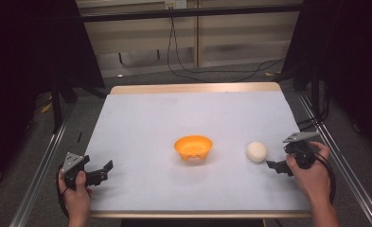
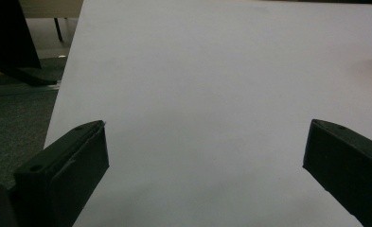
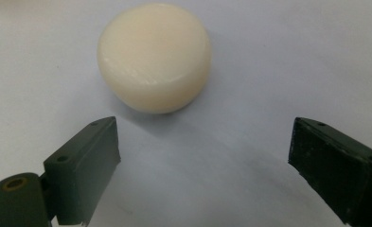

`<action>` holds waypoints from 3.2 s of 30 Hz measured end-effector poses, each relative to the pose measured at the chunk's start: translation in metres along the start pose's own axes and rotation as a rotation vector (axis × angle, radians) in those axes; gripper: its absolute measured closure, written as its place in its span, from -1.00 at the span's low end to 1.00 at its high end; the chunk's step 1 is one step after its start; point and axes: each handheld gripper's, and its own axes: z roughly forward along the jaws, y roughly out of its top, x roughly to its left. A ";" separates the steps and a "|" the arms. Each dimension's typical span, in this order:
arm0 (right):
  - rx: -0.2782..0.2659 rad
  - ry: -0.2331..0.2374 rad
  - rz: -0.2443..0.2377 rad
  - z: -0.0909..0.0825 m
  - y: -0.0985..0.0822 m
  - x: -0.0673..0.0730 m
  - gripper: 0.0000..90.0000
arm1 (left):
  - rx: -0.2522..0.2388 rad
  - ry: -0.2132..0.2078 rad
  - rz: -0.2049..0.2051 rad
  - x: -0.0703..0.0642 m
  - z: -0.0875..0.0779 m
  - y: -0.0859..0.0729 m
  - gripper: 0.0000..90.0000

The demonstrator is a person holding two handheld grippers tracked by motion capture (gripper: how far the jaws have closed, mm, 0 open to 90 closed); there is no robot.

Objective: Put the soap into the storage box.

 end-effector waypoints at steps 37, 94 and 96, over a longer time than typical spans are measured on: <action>0.066 0.079 -0.030 0.027 0.042 0.018 -0.83 | 0.001 -0.008 -0.007 0.001 0.000 0.000 -0.98; 0.048 0.070 0.028 0.037 0.049 0.020 -0.45 | 0.003 -0.006 -0.006 0.002 0.000 0.000 -0.98; 0.042 0.072 0.025 0.036 0.051 0.020 -0.45 | 0.003 -0.007 -0.005 0.002 0.000 0.000 -0.98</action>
